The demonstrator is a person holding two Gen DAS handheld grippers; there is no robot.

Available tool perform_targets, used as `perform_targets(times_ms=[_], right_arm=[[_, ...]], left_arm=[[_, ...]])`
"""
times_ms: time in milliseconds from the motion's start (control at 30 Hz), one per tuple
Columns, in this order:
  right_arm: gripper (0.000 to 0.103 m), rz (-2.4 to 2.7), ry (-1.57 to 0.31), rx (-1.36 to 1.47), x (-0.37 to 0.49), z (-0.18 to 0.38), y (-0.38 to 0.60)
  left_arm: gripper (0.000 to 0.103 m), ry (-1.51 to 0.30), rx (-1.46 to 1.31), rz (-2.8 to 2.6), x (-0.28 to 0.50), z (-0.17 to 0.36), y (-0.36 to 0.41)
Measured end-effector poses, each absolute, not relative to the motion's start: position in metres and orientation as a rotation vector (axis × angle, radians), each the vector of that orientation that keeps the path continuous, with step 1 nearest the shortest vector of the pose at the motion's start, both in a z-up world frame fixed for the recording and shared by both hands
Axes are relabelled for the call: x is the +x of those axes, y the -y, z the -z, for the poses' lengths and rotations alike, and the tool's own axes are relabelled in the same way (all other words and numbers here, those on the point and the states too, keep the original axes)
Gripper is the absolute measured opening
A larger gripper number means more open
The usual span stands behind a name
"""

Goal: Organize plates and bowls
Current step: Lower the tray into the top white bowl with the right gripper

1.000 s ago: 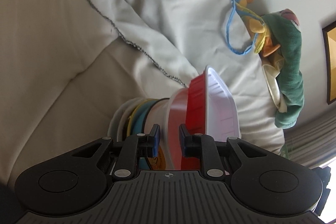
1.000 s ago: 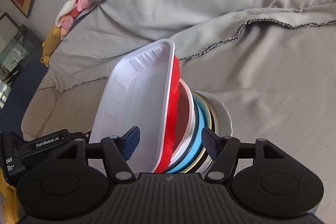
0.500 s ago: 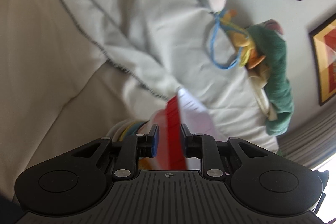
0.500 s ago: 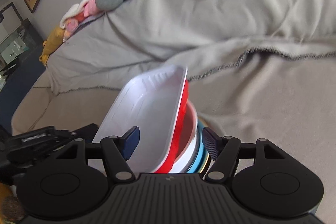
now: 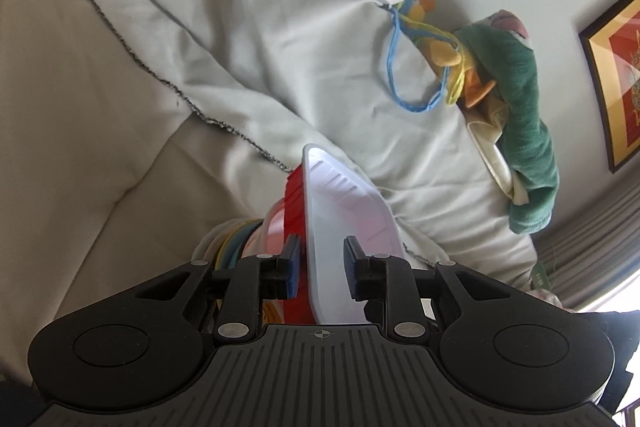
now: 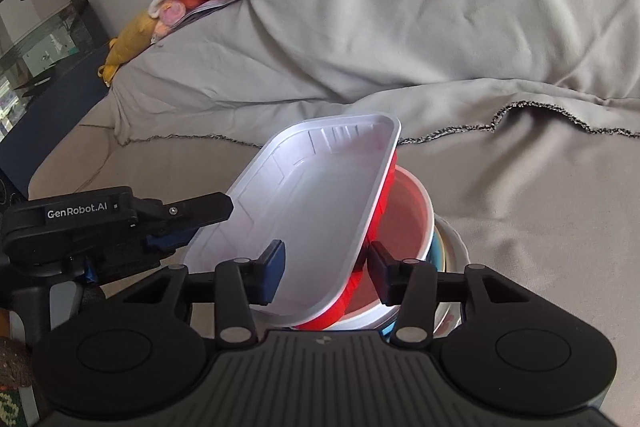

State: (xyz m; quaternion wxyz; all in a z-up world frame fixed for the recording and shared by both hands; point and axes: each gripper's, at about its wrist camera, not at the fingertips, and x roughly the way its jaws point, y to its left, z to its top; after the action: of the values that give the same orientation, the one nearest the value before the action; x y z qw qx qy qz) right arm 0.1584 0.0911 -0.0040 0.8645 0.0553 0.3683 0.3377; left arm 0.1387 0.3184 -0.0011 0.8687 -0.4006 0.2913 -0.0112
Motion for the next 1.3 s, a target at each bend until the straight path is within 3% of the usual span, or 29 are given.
perform_targets(times_ms=[433, 1300], right_arm=[[0.047, -0.653, -0.713, 0.111, 0.157, 0.008, -0.081], [0.047, -0.668, -0.702, 0.147, 0.153, -0.002, -0.061]], left_arm=[[0.025, -0.693, -0.803, -0.001, 0.153, 0.005, -0.300], [0.026, -0.676, -0.784, -0.001, 0.146, -0.007, -0.291]])
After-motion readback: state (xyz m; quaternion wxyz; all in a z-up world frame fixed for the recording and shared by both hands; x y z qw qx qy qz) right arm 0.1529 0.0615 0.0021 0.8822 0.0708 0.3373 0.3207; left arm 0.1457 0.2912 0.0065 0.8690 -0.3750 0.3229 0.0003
